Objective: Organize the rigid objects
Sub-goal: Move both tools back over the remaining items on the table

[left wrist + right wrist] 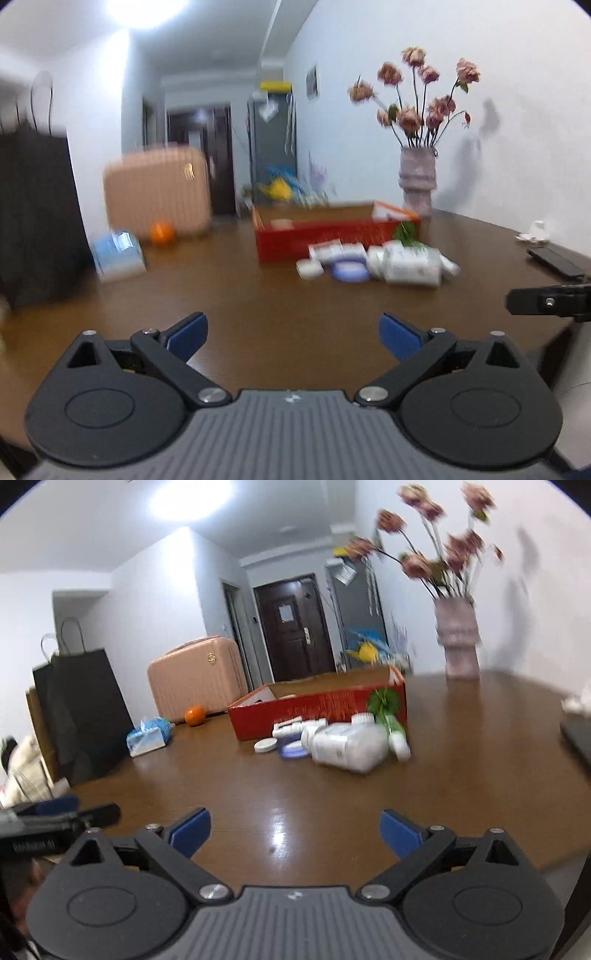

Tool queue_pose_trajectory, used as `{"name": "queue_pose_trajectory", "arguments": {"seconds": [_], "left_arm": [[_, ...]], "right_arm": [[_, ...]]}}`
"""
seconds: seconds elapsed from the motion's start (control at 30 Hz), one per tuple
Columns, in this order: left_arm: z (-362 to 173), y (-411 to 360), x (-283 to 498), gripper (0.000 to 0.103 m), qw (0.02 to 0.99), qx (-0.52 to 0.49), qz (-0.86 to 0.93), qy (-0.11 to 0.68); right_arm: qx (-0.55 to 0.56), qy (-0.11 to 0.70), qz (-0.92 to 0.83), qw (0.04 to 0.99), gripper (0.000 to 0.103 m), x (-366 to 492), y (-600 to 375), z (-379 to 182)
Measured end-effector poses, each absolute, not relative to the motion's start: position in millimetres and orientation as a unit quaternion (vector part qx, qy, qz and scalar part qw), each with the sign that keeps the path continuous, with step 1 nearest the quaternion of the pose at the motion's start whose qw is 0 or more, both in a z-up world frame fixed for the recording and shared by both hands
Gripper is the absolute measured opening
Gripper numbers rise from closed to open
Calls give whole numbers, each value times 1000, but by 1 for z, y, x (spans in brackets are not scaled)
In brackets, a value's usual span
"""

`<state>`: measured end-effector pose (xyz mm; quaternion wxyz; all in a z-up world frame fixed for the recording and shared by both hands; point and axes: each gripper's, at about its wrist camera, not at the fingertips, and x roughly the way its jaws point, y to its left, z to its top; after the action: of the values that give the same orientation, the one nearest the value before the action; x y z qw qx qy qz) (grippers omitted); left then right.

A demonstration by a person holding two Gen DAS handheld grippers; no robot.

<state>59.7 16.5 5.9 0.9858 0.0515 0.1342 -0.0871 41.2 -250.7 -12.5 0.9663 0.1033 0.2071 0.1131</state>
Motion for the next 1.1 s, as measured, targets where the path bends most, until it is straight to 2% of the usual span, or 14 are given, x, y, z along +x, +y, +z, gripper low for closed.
{"name": "queue_pose_trajectory", "arguments": {"seconds": [0.2, 0.47, 0.57, 0.63, 0.7, 0.77, 0.8, 0.87, 1.0, 1.07, 1.1], "left_arm": [[18, 14, 57, 102, 987, 31, -92, 127], [-12, 9, 82, 102, 977, 31, -94, 191], [-15, 2, 97, 101, 974, 36, -96, 200], [-14, -5, 111, 101, 972, 37, -105, 206], [-13, -17, 127, 96, 971, 46, -123, 201], [-12, -33, 144, 85, 969, 70, -135, 195], [-12, -42, 157, 83, 967, 82, -140, 195], [-12, -55, 178, 75, 964, 90, -146, 205], [-15, -72, 219, 70, 952, 69, -175, 242], [-16, -82, 233, 66, 948, 63, -185, 250], [-17, -88, 239, 64, 948, 64, -186, 252]], "right_arm": [[66, 159, 105, 979, 103, 26, -242, 2], [127, 187, 86, 970, 103, 49, -254, -21], [128, 195, 76, 969, 99, 58, -259, -27], [130, 206, 76, 967, 92, 67, -264, -31], [122, 221, 76, 965, 85, 78, -265, -36], [109, 230, 73, 964, 78, 89, -265, -38], [101, 230, 75, 965, 74, 94, -266, -38], [84, 225, 72, 968, 72, 104, -267, -36], [61, 217, 69, 972, 71, 133, -276, -28], [64, 210, 76, 973, 57, 154, -283, -21], [62, 209, 76, 973, 47, 165, -286, -17]]}}
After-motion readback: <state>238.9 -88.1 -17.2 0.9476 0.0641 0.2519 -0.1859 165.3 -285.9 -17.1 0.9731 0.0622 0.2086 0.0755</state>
